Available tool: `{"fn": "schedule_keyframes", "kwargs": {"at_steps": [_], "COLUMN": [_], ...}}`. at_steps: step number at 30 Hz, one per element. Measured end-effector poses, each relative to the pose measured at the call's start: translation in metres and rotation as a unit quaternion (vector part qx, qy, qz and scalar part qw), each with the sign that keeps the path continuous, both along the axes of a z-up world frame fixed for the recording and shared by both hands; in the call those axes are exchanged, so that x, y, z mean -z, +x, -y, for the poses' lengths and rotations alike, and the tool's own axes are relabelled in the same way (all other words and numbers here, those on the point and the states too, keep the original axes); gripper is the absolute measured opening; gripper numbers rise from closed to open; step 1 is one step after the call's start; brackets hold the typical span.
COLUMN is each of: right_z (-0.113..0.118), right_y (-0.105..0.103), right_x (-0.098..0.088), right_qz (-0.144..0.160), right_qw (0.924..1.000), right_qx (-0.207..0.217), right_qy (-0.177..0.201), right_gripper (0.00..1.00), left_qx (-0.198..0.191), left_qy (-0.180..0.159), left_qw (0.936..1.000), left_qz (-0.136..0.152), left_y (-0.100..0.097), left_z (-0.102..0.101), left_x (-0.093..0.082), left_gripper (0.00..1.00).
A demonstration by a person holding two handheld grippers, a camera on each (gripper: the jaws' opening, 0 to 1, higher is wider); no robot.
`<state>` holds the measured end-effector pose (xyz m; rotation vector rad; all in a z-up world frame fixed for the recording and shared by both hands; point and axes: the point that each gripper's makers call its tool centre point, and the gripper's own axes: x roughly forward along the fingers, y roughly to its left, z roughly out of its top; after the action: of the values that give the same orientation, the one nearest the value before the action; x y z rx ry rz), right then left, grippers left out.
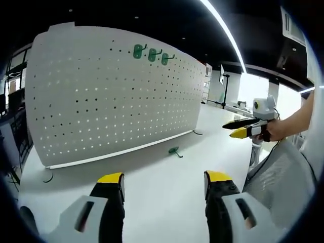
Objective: Insert the hook assembly into the mounting plate slot until the hook locks in place.
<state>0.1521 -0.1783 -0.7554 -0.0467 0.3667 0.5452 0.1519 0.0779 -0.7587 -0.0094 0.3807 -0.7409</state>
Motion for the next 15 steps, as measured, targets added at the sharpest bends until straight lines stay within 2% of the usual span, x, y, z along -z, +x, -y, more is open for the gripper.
{"fn": "schedule_keyframes", "kwargs": {"at_steps": [7, 15], "right_z": [-0.002, -0.003], "right_y": [-0.001, -0.002], "right_x": [0.002, 0.003], "right_qz": [-0.004, -0.009], "right_qw": [1.0000, 1.0000], "right_qx": [-0.002, -0.003], "right_qy": [0.001, 0.003], "right_gripper": [0.54, 0.54], "left_qx": [-0.001, 0.017], "left_qy": [0.000, 0.010], "left_qw": [1.0000, 0.9998], "left_qz": [0.000, 0.003], "left_y": [0.000, 0.010], "left_z": [0.000, 0.011], "left_x": [-0.001, -0.002], "left_gripper": [0.66, 0.66]}}
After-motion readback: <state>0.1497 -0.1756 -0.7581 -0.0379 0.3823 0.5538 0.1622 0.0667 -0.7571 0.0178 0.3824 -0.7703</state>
